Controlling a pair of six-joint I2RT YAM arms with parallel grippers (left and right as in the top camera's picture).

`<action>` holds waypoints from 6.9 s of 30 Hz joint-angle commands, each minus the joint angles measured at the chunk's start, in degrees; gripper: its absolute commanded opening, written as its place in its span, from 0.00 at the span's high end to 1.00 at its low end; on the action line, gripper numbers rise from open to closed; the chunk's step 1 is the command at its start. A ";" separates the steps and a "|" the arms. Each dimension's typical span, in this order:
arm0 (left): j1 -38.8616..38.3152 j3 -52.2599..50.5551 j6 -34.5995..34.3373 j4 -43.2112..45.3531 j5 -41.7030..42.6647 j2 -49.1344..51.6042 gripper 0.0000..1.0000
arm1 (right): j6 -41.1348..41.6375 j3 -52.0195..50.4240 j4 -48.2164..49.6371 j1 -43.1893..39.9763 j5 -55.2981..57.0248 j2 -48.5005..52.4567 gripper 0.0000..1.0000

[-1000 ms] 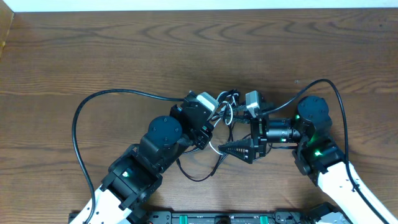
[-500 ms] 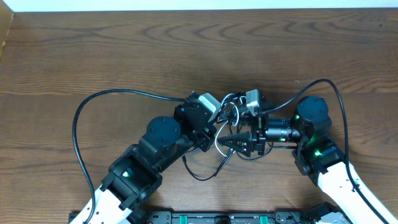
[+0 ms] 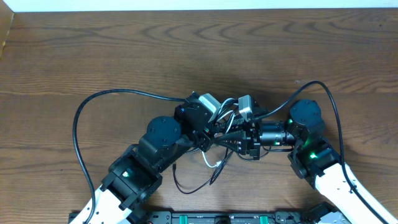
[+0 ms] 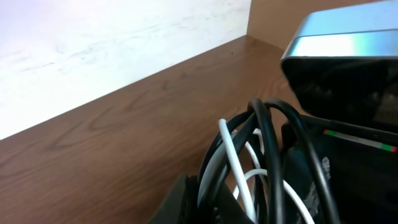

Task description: Untangle cables

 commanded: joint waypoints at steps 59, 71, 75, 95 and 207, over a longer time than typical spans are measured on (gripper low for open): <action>-0.02 0.28 1.07 -5.35 -16.81 -0.31 0.92 | 15.13 0.37 8.66 -36.46 -17.64 -0.24 0.44; -0.02 0.28 11.87 -2.91 -1.51 -0.37 0.93 | 10.58 0.37 8.46 -36.48 -12.72 -0.17 0.21; -0.02 0.28 13.60 -2.29 2.25 -0.59 0.93 | 9.25 0.37 6.97 -36.48 -5.62 -0.17 0.19; -0.02 0.28 13.55 7.74 18.51 -0.70 0.92 | -4.94 0.37 -1.01 -26.95 -14.45 -0.20 0.16; -0.07 0.26 -24.00 22.82 19.52 14.38 0.53 | 27.71 0.37 11.50 -25.29 -3.21 -0.20 0.99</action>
